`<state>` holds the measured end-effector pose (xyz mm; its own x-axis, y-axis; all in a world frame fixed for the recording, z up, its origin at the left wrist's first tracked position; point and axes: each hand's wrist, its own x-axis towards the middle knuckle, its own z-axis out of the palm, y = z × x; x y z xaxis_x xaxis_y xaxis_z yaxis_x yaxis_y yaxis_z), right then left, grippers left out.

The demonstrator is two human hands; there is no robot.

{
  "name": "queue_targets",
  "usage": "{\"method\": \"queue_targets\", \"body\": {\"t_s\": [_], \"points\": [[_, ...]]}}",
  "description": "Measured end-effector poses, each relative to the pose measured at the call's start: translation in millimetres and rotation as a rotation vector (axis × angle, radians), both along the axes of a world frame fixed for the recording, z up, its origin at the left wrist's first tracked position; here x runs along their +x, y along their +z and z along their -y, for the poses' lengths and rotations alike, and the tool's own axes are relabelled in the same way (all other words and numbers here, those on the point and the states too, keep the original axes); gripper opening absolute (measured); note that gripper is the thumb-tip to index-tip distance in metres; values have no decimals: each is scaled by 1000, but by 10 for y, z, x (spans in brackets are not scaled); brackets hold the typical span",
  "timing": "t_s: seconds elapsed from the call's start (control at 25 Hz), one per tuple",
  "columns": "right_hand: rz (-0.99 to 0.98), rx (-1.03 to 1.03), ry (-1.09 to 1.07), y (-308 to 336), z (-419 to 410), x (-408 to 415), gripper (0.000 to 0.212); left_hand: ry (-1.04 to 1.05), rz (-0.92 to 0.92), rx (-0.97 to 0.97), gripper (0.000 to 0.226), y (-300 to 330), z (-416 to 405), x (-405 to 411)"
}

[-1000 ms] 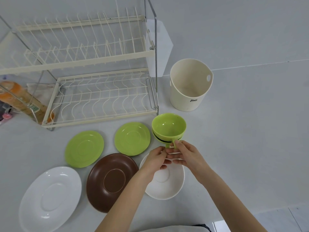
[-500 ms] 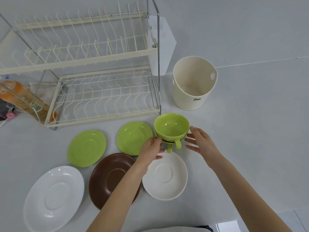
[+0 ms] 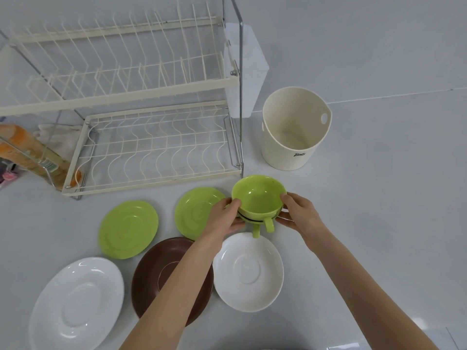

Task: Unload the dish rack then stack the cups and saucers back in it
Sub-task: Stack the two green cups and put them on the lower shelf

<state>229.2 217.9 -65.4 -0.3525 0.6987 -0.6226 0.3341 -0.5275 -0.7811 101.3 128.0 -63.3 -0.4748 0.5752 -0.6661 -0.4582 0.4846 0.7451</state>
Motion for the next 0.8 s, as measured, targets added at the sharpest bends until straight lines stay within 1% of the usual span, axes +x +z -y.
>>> {"method": "queue_targets", "body": {"t_s": [0.08, 0.16, 0.32, 0.44, 0.56, 0.68, 0.8], "points": [[-4, 36, 10, 67, 28, -23, 36, 17, -4, 21, 16, 48, 43, -24], [-18, 60, 18, 155, 73, -66, 35, 35, -15, 43, 15, 111, 109, -74], [-51, 97, 41, 337, 215, -270, 32, 43, -63, 70, 27, 257, 291, -297], [-73, 113, 70, 430, 342, -513, 34, 71, -96, 90, 26, 372, 460, -534], [-95, 126, 92, 504, 471, -842, 36, 92, -130, 106, 35, 459, 641, -829], [-92, 145, 127, 534, 596, -1238, 36, 92, -165, 107, 37, 527, 820, -1191], [-126, 144, 156, 540, 713, -1667, 23, 113, -181, 110, 38, 558, 988, -1589]]}}
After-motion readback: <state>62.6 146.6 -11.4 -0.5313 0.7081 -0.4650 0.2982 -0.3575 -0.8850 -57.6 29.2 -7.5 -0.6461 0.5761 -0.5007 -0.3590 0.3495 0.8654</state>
